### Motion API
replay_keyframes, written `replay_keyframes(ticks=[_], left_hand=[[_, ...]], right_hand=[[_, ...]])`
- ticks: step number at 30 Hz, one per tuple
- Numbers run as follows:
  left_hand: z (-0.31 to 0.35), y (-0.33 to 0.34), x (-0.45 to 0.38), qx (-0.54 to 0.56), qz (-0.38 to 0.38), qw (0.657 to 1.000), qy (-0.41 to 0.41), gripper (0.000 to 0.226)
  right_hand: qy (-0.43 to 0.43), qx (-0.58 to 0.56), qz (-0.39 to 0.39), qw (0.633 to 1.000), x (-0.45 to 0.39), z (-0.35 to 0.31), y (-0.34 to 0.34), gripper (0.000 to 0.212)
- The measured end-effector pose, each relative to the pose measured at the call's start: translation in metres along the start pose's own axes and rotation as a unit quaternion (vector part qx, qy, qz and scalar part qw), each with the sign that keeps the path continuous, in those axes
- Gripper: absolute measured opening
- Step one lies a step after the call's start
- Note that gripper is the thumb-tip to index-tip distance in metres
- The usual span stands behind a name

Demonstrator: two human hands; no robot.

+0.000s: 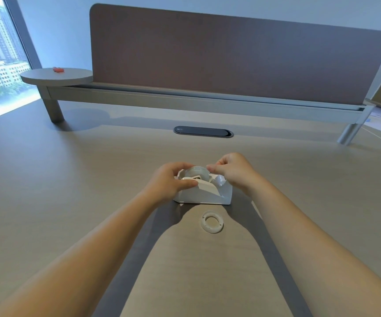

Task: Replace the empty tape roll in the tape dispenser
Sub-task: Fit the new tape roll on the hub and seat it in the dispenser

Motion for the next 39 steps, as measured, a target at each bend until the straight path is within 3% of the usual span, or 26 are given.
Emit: replay_keyframes(ticks=[6, 14, 20, 29, 35, 39], left_hand=[[0.0, -0.001, -0.001, 0.007, -0.01, 1.0, -0.014, 0.042], [-0.001, 0.0, 0.001, 0.017, -0.014, 1.0, -0.015, 0.04], [0.0, 0.0, 0.001, 0.017, -0.011, 1.0, -0.015, 0.038], [0.0, 0.001, 0.002, 0.021, -0.002, 1.0, -0.009, 0.037], [-0.003, 0.001, 0.003, 0.037, 0.004, 0.999, -0.005, 0.035], [-0.003, 0.002, 0.003, 0.035, 0.004, 0.999, -0.003, 0.035]], right_hand=[[0.034, -0.049, 0.06, 0.996, -0.003, 0.01, -0.024, 0.026], [0.092, -0.19, 0.044, 0.976, 0.002, 0.041, -0.036, 0.019], [0.123, -0.182, 0.068, 0.973, 0.004, 0.061, -0.031, 0.027], [0.043, -0.006, 0.137, 0.99, 0.011, 0.056, -0.019, 0.032], [-0.066, 0.006, 0.153, 0.986, 0.02, 0.047, -0.009, 0.011], [-0.078, -0.048, 0.193, 0.977, 0.025, 0.055, -0.01, 0.026]])
Point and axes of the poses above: each hand's wrist, its own x-axis away from the middle knuckle, its own y-axis out of the palm, z = x × y, the point moved 3 cm from there along -x, towards the middle knuckle, and after that the axes turned 3 degrees about z, right-handed, at the moved point
